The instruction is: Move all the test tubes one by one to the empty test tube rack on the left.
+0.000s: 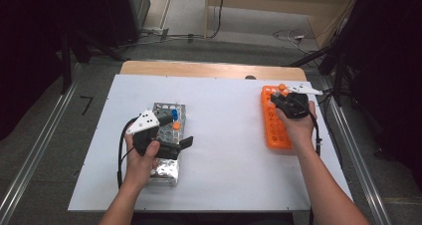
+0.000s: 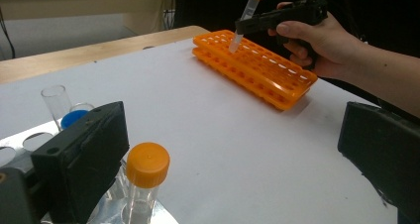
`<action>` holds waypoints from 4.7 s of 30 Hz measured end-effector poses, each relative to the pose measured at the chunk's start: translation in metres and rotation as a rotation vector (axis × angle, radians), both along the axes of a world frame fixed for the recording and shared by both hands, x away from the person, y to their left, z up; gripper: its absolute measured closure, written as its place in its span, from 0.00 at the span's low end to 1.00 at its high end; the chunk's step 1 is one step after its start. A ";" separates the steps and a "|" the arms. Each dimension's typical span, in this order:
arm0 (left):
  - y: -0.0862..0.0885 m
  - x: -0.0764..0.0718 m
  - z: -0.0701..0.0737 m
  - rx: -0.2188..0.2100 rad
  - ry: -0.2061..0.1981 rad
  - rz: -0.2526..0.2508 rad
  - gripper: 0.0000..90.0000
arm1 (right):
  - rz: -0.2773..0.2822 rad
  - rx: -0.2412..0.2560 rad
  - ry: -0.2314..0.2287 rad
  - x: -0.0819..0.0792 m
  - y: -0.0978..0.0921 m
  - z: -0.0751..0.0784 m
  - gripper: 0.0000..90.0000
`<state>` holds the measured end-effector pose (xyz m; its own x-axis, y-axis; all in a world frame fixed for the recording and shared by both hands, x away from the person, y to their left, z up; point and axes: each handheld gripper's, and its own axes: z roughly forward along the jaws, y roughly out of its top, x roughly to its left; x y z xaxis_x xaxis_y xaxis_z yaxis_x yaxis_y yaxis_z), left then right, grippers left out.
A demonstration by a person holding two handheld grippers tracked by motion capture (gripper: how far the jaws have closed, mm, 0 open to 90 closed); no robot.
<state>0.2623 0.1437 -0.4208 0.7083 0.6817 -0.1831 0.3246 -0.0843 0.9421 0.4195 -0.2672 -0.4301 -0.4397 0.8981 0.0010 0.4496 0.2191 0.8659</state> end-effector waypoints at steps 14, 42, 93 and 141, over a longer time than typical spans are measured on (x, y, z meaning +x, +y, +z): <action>-0.007 -0.003 0.002 0.013 -0.010 -0.026 0.00 | 0.209 0.056 -0.004 -0.051 0.020 0.009 0.81; -0.049 -0.014 0.004 -0.001 -0.022 -0.213 0.11 | 0.598 0.054 0.071 -0.141 0.088 -0.004 0.81; -0.024 -0.020 0.018 0.014 -0.090 -0.144 0.78 | 0.668 0.047 0.078 -0.154 0.083 0.000 0.00; 0.011 -0.012 -0.015 0.108 -0.026 0.224 0.78 | 0.354 0.078 0.082 -0.156 -0.050 -0.016 0.00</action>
<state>0.2499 0.1549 -0.4354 0.5413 0.8366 -0.0847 0.3221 -0.1133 0.9399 0.2632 -0.3177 -0.4466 -0.7189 0.6861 0.1114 0.4259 0.3082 0.8506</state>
